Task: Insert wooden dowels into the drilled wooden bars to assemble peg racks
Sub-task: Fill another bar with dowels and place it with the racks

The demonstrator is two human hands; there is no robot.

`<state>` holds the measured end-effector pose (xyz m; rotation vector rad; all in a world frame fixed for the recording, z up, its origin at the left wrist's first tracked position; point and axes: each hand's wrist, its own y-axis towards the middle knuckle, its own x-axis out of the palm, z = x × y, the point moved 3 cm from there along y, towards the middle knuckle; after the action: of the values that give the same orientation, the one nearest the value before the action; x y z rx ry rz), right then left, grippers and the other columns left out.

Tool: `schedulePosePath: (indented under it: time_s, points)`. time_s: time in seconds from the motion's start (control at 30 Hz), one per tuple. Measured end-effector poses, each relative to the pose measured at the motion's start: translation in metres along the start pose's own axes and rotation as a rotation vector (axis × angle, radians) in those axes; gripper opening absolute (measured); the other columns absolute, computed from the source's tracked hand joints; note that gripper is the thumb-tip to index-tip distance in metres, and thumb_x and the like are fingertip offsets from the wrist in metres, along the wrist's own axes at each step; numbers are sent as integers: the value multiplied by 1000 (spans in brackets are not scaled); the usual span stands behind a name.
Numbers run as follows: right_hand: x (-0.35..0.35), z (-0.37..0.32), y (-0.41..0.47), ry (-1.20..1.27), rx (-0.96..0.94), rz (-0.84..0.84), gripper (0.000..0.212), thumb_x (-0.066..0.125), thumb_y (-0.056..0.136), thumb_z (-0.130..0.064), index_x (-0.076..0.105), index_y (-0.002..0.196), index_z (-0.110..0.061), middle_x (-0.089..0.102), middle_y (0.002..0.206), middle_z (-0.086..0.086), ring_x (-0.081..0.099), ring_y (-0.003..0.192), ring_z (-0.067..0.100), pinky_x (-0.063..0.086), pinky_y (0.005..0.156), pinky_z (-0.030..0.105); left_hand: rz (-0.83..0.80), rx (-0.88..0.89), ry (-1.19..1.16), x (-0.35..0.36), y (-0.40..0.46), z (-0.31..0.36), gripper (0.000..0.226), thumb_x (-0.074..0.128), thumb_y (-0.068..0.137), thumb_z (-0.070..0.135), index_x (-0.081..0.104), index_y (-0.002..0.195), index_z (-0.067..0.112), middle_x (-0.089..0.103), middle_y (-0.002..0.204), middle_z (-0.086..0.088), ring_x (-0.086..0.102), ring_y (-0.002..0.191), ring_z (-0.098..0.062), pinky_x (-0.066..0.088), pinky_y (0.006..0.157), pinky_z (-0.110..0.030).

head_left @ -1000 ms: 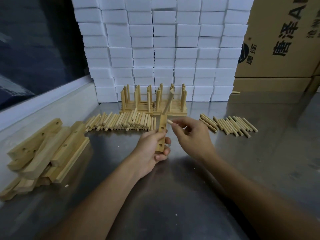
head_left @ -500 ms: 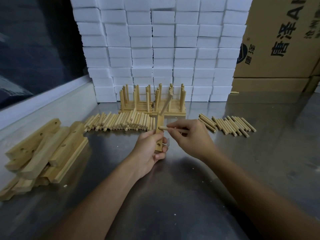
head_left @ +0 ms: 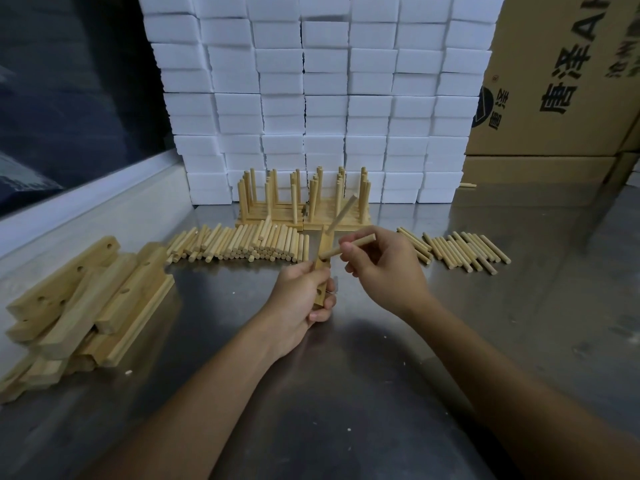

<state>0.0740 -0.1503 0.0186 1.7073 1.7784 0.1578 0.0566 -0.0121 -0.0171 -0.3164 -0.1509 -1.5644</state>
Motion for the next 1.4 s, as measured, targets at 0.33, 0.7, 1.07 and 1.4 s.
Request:
schedulePosePath:
  time_s: [0.33, 0.7, 1.07, 1.4]
  points:
    - [-3, -6, 2, -152, -94, -89, 9, 67, 92, -9, 67, 93, -18, 67, 75, -13, 68, 71, 4, 54, 65, 12, 11, 5, 49, 0, 1, -2, 13, 44, 103, 5, 57, 101, 3, 47, 68, -6, 42, 44, -11, 23, 32, -18]
    - [3, -2, 1, -100, -34, 76, 20, 69, 91, -14, 62, 76, -26, 70, 66, -6, 69, 61, 6, 61, 62, 33, -2, 65, 222, 5, -3, -3, 16, 41, 102, 2, 55, 96, 5, 44, 66, -4, 38, 47, -11, 23, 34, -18]
    - [1, 0, 4, -36, -52, -14, 18, 68, 91, -7, 64, 81, -20, 70, 66, -3, 70, 62, 9, 60, 62, 27, 8, 55, 214, 2, -2, -4, 13, 42, 101, 2, 55, 100, 4, 44, 67, -4, 37, 46, -10, 23, 34, -18]
    - [1, 4, 2, 12, -44, 21, 5, 68, 92, -11, 68, 89, -7, 71, 70, 2, 70, 63, 12, 61, 65, 36, 2, 34, 168, 3, 1, -2, 14, 43, 100, 2, 56, 101, 3, 46, 62, -2, 37, 44, -10, 21, 32, -18]
